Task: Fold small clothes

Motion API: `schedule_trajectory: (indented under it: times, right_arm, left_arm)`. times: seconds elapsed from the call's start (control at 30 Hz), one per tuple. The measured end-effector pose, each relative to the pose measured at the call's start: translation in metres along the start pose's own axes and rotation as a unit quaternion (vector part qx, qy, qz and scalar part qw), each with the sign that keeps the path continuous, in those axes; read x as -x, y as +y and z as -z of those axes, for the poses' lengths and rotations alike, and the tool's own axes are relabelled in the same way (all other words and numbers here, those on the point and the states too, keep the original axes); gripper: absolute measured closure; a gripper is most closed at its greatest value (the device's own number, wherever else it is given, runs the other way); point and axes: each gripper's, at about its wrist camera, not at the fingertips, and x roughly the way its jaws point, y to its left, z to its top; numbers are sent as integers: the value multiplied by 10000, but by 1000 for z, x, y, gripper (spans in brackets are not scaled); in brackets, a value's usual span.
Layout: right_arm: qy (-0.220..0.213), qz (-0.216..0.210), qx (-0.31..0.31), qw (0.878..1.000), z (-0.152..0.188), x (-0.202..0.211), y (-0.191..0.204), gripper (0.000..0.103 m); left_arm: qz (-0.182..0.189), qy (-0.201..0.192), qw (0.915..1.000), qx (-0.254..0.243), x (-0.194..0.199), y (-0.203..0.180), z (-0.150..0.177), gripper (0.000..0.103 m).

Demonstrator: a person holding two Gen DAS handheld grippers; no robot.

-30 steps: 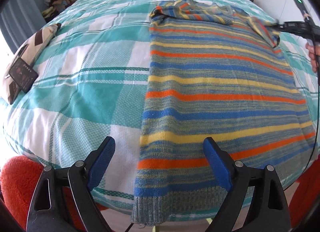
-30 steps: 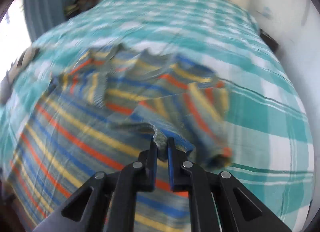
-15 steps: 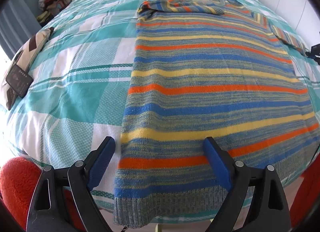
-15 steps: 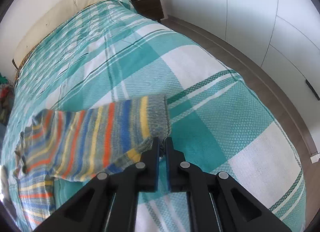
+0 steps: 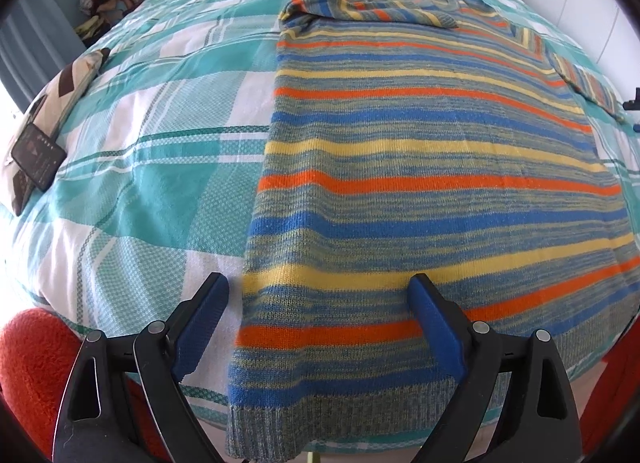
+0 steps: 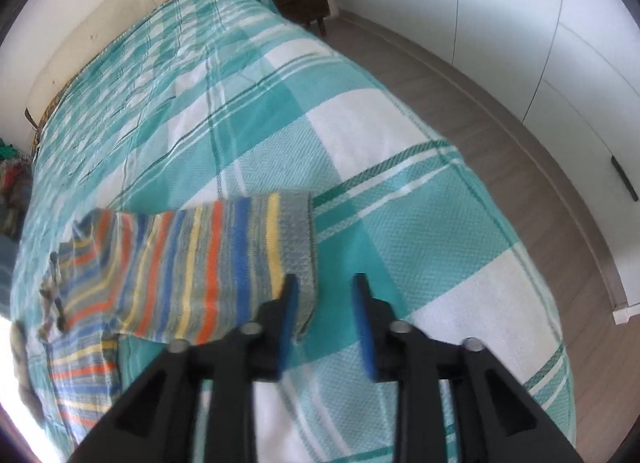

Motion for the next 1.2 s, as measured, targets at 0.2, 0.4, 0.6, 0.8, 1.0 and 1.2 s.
schedule_trajectory:
  times: [0.2, 0.4, 0.6, 0.8, 1.0, 1.2]
  right_arm:
    - [182, -1150, -1403, 9832, 20, -35, -24, 79]
    - [-268, 52, -705, 9971, 24, -35, -12, 101]
    - [-497, 339, -291, 9978, 31, -34, -7, 102]
    - [-781, 852, 528, 9919, 70, 20, 6, 59]
    - [-568, -421, 2137, 9743, 162, 83, 90, 58]
    - [292, -1653, 3296, 9291, 267, 60, 184, 58]
  left_arm:
    - [-28, 11, 10000, -2, -3, 0, 2, 9]
    - [-33, 35, 10000, -18, -5, 3, 4, 5]
    - [-93, 109, 9998, -102, -7, 2, 3, 3]
    - [222, 157, 9996, 37, 43, 21, 13, 5]
    - [824, -703, 9941, 17, 136, 33, -27, 5]
    - [2462, -1315, 9602, -81, 181, 9, -119, 1]
